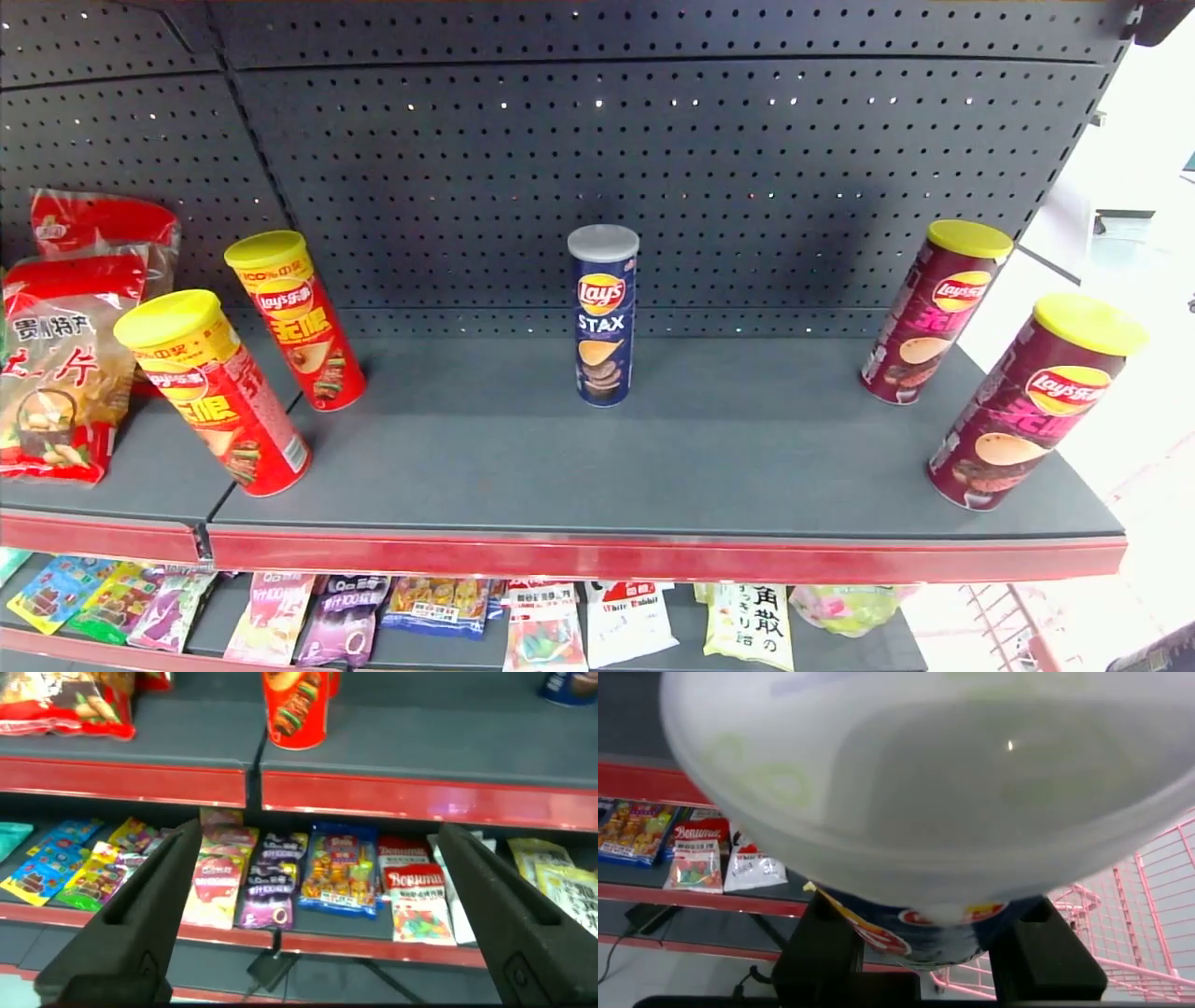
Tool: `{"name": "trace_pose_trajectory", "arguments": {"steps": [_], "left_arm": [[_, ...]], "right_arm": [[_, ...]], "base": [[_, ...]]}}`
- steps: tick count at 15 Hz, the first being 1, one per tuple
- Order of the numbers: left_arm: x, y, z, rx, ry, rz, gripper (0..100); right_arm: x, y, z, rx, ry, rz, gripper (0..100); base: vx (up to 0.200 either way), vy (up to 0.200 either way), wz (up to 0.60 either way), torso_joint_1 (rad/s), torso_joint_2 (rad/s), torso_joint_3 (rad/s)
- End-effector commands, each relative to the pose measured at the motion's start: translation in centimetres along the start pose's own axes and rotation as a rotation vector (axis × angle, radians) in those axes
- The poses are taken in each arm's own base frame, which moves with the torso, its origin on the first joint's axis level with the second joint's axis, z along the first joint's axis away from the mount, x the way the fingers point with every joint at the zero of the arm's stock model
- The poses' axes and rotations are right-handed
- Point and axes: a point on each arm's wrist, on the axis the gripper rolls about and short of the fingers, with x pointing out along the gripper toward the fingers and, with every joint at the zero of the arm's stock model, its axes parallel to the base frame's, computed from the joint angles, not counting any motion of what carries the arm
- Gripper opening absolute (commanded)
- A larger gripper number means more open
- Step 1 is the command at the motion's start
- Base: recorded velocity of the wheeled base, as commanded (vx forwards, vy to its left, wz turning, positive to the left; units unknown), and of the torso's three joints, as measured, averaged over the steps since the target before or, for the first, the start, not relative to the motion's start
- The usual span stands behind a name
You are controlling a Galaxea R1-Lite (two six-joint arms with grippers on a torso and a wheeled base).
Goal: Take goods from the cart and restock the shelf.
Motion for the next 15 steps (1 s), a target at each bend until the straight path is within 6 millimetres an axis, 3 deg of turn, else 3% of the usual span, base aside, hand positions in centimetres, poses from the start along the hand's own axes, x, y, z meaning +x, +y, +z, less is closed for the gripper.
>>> {"name": "trace_pose_trajectory", "arguments": {"steps": [1,3,5,8,9,10,11,12,15], "left_arm": [[0.2,0.0,0.1,0.013,0.031,-0.019,100],[0.3,0.0,0.1,0.100,0.030,-0.095,100],[0.3,0.3,0.2,0.126,0.018,-0.329,100],[0.2,0.3,0.3,0.123,0.009,-0.356,100],[0.2,0.2,3.9,0.076,-0.023,-0.348,100],[3.2,-1.0,12.8,-0.105,0.021,-0.347,100],[4.5,-1.6,16.2,-0.145,-0.010,-0.372,100],[7.0,-2.9,17.7,-0.090,0.029,-0.477,100],[12.6,-6.5,16.0,0.062,0.142,-0.780,100]], "right_arm": [[-0.4,0.0,-0.9,0.005,-0.021,0.001,0],[-0.5,0.1,-2.1,0.019,-0.025,0.017,0],[-0.7,0.3,-2.8,0.025,-0.051,0.118,0],[-0.8,0.3,-2.8,0.024,-0.064,0.123,0],[-0.9,0.3,-2.8,0.025,-0.067,0.120,0],[-0.9,0.3,-3.0,0.023,-0.067,0.120,0],[-0.9,0.3,-3.2,0.023,-0.059,0.120,0],[-0.7,0.4,-4.0,0.020,-0.052,0.131,0],[-0.8,0.5,-4.9,0.019,-0.068,0.133,0]], "base": [[0.000,0.000,0.00,0.000,0.00,0.000],[0.000,0.000,0.00,0.000,0.00,0.000],[0.000,0.000,0.00,0.000,0.00,0.000],[0.000,0.000,0.00,0.000,0.00,0.000],[0.000,0.000,0.00,0.000,0.00,0.000],[0.000,0.000,0.00,0.000,0.00,0.000],[0.000,0.000,0.00,0.000,0.00,0.000],[0.000,0.000,0.00,0.000,0.00,0.000],[0.000,0.000,0.00,0.000,0.00,0.000]]}}
